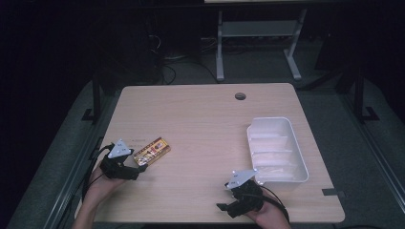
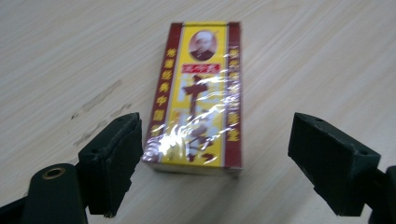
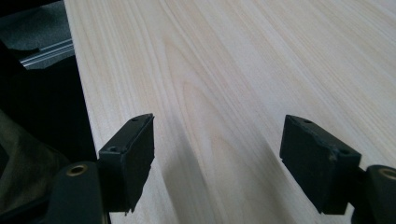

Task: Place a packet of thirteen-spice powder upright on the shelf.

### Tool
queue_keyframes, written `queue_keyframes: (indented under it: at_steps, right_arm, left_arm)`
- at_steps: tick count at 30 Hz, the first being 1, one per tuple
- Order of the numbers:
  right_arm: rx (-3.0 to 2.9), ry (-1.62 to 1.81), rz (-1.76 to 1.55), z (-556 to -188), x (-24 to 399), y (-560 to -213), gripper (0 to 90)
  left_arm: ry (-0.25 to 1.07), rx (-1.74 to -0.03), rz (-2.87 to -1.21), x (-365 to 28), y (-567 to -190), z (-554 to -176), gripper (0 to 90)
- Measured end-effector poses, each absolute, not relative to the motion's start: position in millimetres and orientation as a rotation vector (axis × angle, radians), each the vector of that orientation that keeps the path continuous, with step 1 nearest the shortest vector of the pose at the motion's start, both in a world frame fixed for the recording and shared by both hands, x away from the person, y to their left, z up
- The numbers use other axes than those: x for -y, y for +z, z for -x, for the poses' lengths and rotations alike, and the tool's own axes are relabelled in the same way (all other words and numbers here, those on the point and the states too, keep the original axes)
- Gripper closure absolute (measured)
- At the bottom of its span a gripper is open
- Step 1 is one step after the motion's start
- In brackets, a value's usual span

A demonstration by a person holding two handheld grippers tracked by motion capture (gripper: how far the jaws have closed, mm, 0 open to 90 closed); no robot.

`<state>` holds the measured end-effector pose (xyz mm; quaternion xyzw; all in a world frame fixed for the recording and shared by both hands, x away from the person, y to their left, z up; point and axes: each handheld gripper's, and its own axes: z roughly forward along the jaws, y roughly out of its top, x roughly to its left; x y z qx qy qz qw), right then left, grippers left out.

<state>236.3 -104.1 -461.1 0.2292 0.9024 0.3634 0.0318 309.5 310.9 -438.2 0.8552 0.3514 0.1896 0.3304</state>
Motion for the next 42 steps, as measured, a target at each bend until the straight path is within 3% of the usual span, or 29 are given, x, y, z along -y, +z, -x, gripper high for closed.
queue_keyframes:
  at_steps: [13, 23, 42]
  right_arm:
    - [-2.784, 1.115, -0.697, -235, 102, -461, 25.7]
    - [-2.777, 1.119, -0.7, -234, 102, -460, 25.7]
    - [-2.765, 1.127, -0.706, -233, 103, -459, 25.8]
  left_arm:
    - [0.442, -0.979, -2.278, -312, -457, -319, 18.1]
    - [0.462, -0.99, -2.293, -312, -458, -320, 30.3]
    - [0.452, -0.965, -2.289, -307, -452, -313, 32.9]
